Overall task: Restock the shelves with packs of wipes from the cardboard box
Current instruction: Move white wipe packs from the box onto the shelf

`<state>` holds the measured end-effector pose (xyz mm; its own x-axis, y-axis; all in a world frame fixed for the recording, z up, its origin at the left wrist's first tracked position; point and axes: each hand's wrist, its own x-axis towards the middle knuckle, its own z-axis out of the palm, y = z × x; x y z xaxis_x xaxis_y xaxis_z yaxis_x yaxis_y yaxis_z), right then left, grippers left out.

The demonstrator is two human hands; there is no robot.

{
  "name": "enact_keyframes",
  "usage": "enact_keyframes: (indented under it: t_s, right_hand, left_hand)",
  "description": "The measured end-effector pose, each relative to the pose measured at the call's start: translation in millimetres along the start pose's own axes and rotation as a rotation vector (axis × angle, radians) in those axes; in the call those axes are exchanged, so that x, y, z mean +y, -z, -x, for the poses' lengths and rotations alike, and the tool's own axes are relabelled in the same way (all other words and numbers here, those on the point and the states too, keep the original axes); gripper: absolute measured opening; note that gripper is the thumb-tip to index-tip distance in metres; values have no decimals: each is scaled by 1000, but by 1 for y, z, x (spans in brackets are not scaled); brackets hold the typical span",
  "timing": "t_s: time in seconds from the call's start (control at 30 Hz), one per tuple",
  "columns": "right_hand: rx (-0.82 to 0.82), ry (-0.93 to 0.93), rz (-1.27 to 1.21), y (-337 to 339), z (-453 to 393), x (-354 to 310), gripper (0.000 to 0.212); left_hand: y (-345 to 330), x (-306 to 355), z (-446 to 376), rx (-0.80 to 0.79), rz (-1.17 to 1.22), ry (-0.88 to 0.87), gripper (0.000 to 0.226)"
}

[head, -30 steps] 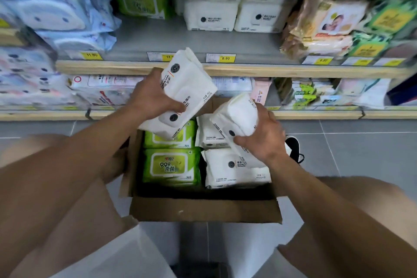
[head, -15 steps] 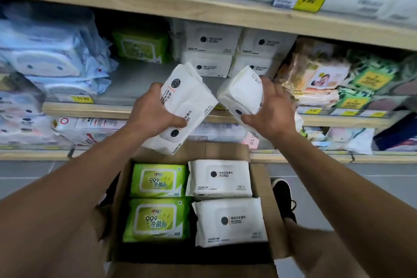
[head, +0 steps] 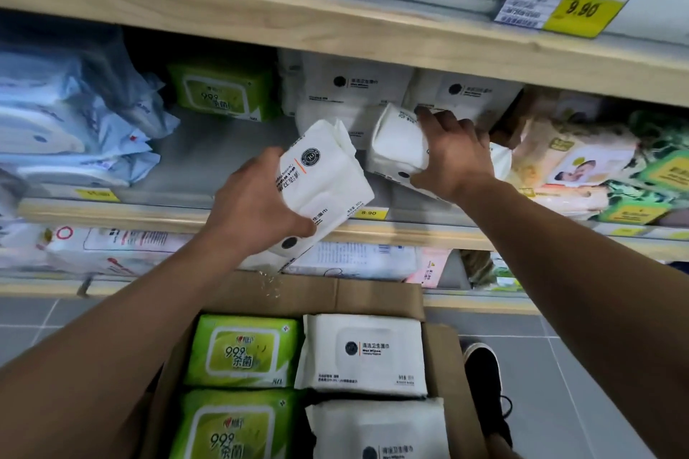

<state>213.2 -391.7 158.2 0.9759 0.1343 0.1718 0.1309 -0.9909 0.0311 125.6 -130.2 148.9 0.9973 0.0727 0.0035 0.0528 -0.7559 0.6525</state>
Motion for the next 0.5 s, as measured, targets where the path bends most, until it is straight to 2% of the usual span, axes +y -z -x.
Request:
enact_keyframes:
  t_s: [0.17, 0.3, 0.5]
  right_hand:
    - [23, 45, 50, -36, -2, 16, 78]
    - [8, -12, 95, -53, 4, 26, 88]
    - [115, 4, 179, -68, 8, 35, 82]
  left_hand:
    - [-11, 1, -6, 13, -11, 7, 85]
    - [-16, 0, -6, 16, 2, 11, 86]
    - [-20, -1, -8, 41, -1, 5, 90]
